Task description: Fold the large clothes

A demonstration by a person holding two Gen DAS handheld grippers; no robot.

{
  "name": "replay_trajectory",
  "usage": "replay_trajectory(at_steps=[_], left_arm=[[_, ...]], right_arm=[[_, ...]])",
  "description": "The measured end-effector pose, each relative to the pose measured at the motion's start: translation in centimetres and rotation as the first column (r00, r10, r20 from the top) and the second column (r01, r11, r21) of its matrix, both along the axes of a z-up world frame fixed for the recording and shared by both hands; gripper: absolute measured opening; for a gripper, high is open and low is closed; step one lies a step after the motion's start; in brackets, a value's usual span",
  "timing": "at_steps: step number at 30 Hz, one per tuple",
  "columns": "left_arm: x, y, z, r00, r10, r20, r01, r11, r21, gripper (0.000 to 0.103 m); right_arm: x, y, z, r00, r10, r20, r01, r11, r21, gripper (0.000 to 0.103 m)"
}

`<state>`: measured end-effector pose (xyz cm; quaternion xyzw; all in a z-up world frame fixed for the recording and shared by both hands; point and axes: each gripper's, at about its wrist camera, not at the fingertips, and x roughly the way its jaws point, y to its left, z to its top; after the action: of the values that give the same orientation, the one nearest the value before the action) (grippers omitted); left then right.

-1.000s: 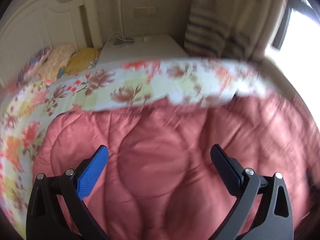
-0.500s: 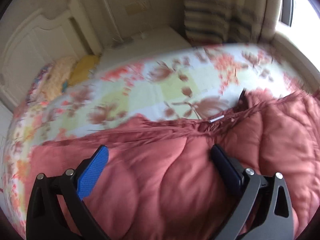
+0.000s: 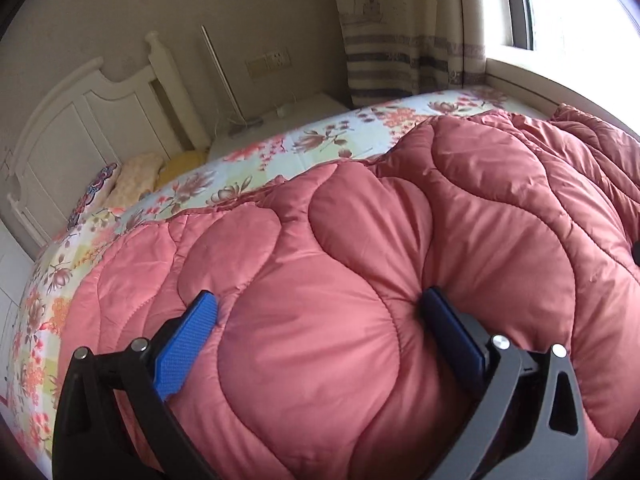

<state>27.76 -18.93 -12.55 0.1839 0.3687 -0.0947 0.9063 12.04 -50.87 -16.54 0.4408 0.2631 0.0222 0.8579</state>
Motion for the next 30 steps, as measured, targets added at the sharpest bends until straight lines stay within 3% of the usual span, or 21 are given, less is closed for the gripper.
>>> replay_trajectory(at_steps=[2, 6, 9, 11, 17, 21, 24, 26, 27, 29, 30], left_arm=[[-0.5, 0.2, 1.3, 1.000, 0.012, -0.001, -0.012, 1.000, 0.011, 0.101], [-2.1, 1.4, 3.8, 0.993, 0.015, 0.116, -0.010, 0.999, -0.040, 0.101], [-1.4, 0.1, -0.2, 0.999, -0.046, 0.007, 0.045, 0.999, 0.026, 0.101], [-2.3, -0.1, -0.8, 0.994, -0.058, 0.089, 0.056, 0.998, 0.030, 0.101], [-1.7, 0.3, -0.6, 0.997, -0.059, 0.048, 0.058, 0.998, 0.009, 0.101], [-2.4, 0.1, -0.7, 0.996, -0.049, 0.074, 0.048, 0.999, 0.022, 0.101], [-1.8, 1.0, -0.6, 0.998, -0.058, 0.039, 0.059, 0.998, -0.031, 0.101], [-1.3, 2.0, 0.1, 0.997, -0.074, -0.008, 0.073, 0.994, -0.077, 0.100], [-1.3, 3.3, 1.1, 0.995, -0.090, -0.033, 0.086, 0.990, -0.113, 0.092], [-2.1, 6.4, 4.2, 0.996, -0.085, 0.004, 0.084, 0.975, -0.205, 0.090], [-2.9, 9.3, 6.4, 0.996, -0.048, 0.072, 0.066, 0.964, -0.258, 0.092]], right_arm=[[0.1, 0.1, 0.1, 1.000, -0.003, -0.003, 0.003, 1.000, -0.012, 0.037], [0.3, 0.2, 0.2, 1.000, -0.005, -0.004, 0.005, 1.000, -0.014, 0.037], [0.1, 0.5, 0.8, 1.000, -0.012, -0.003, 0.012, 0.999, -0.041, 0.037], [-0.2, 1.4, 2.1, 1.000, -0.025, 0.006, 0.025, 0.994, -0.104, 0.037], [-0.6, 5.5, 7.6, 0.998, -0.023, 0.055, 0.039, 0.949, -0.312, 0.037], [-0.2, 10.7, 11.4, 0.996, 0.024, 0.088, 0.023, 0.864, -0.502, 0.037], [0.5, 15.3, 13.4, 0.992, 0.069, 0.105, 0.013, 0.776, -0.631, 0.037], [0.9, 16.7, 14.0, 0.990, 0.081, 0.118, 0.013, 0.769, -0.639, 0.037], [1.1, 17.0, 14.3, 0.990, 0.082, 0.118, 0.011, 0.772, -0.635, 0.037], [1.3, 17.8, 14.8, 0.990, 0.080, 0.117, 0.018, 0.748, -0.663, 0.037], [1.4, 18.2, 14.9, 0.990, 0.082, 0.113, 0.016, 0.736, -0.677, 0.037]])
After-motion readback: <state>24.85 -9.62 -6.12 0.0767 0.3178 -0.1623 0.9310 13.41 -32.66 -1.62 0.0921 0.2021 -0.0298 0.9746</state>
